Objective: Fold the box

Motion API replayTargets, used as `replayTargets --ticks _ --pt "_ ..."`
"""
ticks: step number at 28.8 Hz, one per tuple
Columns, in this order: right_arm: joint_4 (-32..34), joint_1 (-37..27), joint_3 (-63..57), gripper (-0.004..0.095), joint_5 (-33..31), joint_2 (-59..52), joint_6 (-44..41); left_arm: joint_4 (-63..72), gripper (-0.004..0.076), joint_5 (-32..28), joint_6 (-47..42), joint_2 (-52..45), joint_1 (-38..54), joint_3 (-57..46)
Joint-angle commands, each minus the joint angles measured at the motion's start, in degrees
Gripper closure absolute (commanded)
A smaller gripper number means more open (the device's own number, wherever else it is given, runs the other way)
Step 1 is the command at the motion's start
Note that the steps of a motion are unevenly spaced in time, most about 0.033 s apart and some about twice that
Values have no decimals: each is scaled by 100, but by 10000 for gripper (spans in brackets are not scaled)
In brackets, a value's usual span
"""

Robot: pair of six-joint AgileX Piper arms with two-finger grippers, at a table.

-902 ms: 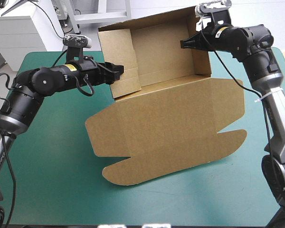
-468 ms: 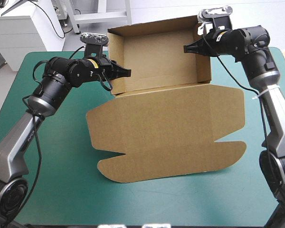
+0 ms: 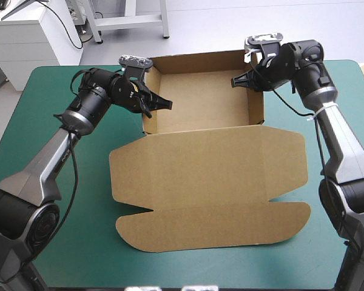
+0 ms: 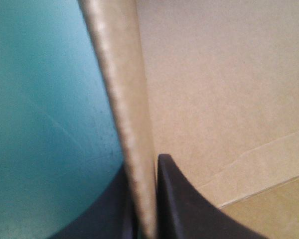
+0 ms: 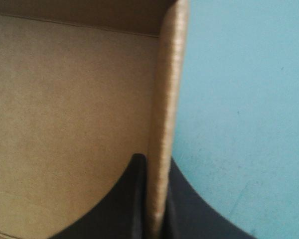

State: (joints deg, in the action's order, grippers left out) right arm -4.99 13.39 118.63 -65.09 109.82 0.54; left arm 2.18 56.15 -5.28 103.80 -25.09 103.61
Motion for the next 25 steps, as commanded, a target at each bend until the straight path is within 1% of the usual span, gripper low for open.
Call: replayTargets --ticks 1,7,10,15,21,25 --pt "-615 86 154 927 -294 -22 307 344 731 -382 380 -125 -129 294" --pt "-718 86 154 927 -614 397 166 333 731 -155 394 233 -129 294" --pt "-731 86 154 927 -624 554 -54 333 731 -10 408 437 -129 294" --pt "-788 86 141 927 -624 766 -184 333 731 318 408 740 -129 294" --pt "-769 86 37 927 -624 922 -104 275 731 380 408 921 -129 294" --pt "-812 86 29 927 -624 1077 -104 24 731 650 408 1067 -119 294"
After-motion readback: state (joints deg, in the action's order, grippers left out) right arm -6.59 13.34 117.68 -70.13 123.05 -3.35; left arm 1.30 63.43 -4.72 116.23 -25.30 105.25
